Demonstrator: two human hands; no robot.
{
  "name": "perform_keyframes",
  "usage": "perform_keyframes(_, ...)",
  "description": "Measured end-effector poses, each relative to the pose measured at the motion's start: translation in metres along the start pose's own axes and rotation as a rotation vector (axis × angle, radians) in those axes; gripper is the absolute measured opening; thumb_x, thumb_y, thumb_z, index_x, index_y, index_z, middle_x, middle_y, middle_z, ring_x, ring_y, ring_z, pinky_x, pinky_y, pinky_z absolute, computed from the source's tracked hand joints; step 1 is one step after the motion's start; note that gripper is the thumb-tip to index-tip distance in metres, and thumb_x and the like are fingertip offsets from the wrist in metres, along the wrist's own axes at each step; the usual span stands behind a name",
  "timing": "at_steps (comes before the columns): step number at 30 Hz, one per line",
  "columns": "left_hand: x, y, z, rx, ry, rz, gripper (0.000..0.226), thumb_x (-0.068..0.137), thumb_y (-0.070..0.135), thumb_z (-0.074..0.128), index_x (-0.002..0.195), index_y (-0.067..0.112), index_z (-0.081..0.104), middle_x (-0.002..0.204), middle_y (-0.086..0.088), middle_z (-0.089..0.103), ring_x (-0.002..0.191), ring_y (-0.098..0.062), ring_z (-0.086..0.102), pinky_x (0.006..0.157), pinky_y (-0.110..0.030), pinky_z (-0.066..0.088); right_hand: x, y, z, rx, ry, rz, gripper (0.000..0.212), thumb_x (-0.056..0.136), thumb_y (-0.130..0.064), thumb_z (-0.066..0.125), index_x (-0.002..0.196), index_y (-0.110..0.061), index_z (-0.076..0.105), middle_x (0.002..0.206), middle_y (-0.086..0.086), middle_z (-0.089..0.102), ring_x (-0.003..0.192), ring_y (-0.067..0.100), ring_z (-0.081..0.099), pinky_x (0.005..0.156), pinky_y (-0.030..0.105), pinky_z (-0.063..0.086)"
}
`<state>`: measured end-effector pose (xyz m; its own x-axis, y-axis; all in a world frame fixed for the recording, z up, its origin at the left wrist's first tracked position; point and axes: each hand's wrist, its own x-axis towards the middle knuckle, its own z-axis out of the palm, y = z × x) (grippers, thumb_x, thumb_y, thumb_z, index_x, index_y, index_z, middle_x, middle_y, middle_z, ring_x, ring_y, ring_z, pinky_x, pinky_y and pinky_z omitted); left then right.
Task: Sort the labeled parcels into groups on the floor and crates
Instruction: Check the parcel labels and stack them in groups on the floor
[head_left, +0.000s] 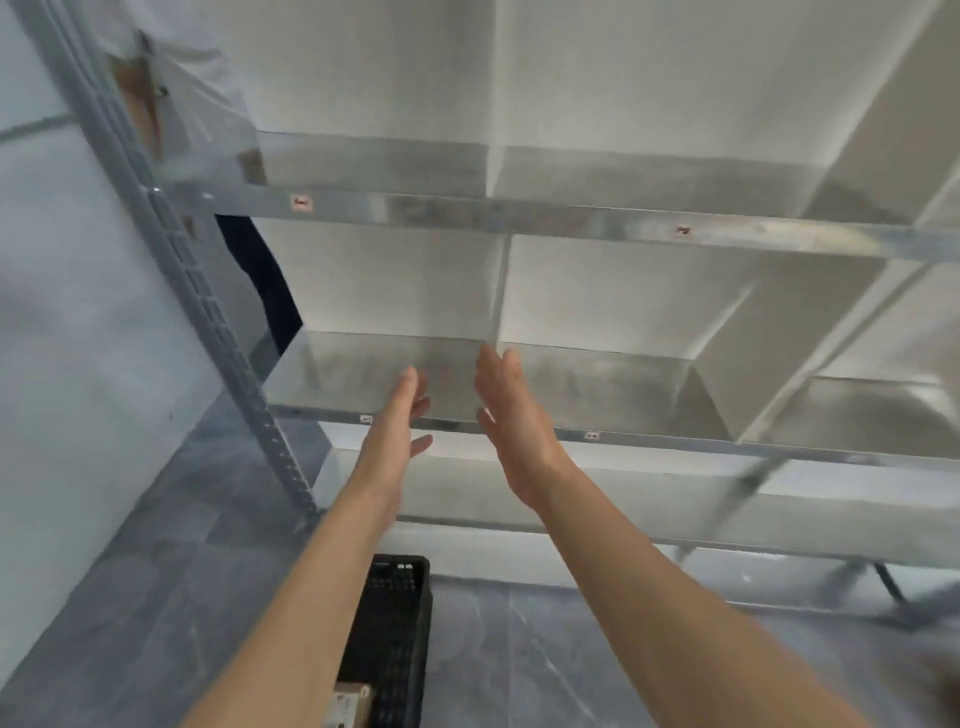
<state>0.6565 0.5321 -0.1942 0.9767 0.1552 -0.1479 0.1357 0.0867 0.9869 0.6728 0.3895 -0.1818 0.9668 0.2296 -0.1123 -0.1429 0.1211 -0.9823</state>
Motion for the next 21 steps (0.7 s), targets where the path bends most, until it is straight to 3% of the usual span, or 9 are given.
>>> perform_keyframes(3,-0.003,0.004,0.067,-0.002,-0.107,-0.019,0.052,0.102,0.064,0.037,0.138,0.032,0.058,0.14,0.016,0.059,0.128,-0.001,0.054,0.107,-0.041,0.047,-0.025,-0.014,-0.064,0.014,0.108,-0.037,0.069,0.104,-0.071,0.019,0.164,-0.038,0.024,0.169,-0.019,0.024,0.153,0.0,0.026,0.129,0.038,0.02)
perform_keyframes(21,-0.159,-0.034,0.477,0.23,-0.765,-0.004,0.059,0.103,0.065,0.031,0.145,0.029,0.053,0.147,0.015,0.053,0.131,-0.004,0.052,0.111,-0.045,0.045,-0.284,-0.029,-0.436,0.188,0.736,-0.149,0.072,0.102,-0.072,0.023,0.163,-0.034,0.029,0.169,-0.013,0.028,0.154,0.005,0.028,0.128,0.039,0.022)
